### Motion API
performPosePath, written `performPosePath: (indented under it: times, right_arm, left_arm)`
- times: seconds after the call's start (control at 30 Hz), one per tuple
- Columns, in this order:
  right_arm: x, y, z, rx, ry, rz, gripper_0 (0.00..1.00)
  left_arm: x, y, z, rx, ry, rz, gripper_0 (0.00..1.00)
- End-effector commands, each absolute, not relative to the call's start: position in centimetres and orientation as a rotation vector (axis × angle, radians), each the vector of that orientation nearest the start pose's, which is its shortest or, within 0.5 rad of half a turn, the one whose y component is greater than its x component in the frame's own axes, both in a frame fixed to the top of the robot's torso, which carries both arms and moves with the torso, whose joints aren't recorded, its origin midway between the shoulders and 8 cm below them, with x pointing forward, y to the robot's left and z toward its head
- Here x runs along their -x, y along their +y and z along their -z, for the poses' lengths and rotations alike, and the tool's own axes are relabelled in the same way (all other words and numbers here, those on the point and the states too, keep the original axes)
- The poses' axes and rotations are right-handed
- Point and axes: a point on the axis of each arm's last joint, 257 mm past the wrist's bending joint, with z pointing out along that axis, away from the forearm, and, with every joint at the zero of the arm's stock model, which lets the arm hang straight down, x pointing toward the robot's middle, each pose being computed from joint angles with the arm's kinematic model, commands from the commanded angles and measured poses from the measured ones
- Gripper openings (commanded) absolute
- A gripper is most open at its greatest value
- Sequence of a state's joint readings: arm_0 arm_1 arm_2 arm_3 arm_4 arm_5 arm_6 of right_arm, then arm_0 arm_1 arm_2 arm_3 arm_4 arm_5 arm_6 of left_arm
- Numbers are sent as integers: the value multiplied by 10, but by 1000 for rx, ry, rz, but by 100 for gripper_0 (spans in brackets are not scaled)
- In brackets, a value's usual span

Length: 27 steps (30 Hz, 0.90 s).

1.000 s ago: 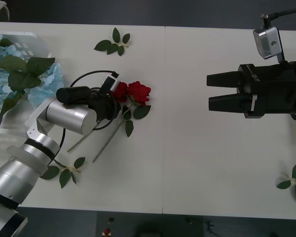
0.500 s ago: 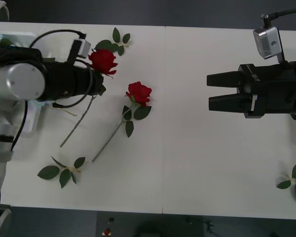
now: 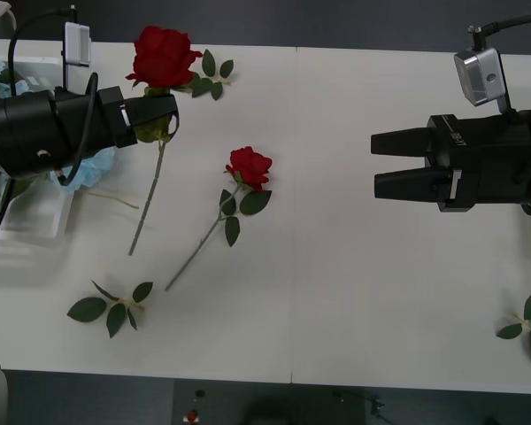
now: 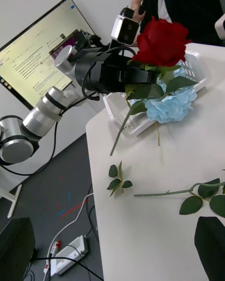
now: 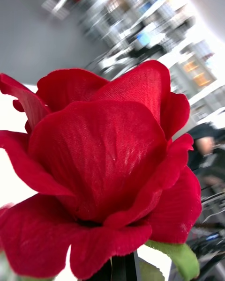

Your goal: Put the red flowers into the right box and the blue flowers into the left box

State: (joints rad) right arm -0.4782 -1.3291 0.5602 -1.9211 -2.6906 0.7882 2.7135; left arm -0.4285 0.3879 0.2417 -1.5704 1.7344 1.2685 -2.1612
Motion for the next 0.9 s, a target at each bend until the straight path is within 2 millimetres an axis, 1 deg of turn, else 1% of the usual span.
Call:
performPosePath:
  times: [0.03, 0.1, 0.17, 0.33, 0.53, 0.67, 0.8, 0.9]
  right_arm:
    - [-369, -94, 20, 1042, 1595, -1183, 100]
    - [-369, -94, 20, 1042, 1595, -1183, 100]
    - [-369, -94, 20, 1042, 1595, -1183, 100]
    - [-369, -94, 20, 1042, 1595, -1183, 100]
    - [-369, -95, 21, 1055, 1599, -1174, 100]
    - [-370, -96, 22, 1058, 1599, -1170, 100]
    - [-371, -91, 33, 1079, 1591, -1161, 100]
    - [-372, -86, 42, 1083, 1587, -1159, 100]
  left_arm:
    - [-470, 88, 24, -610, 1382, 1344, 0]
    - [-460, 71, 6, -565, 1269, 1452, 0]
    - [-454, 58, -6, -525, 1184, 1510, 0]
    - [-448, 34, -16, -505, 1079, 1525, 0]
    - [-439, 4, -32, -447, 1009, 1603, 0]
    - [-437, -15, -43, -417, 1004, 1602, 0]
    - [-437, -29, -57, -357, 1005, 1607, 0]
    - [-438, -33, -66, -309, 997, 1631, 0]
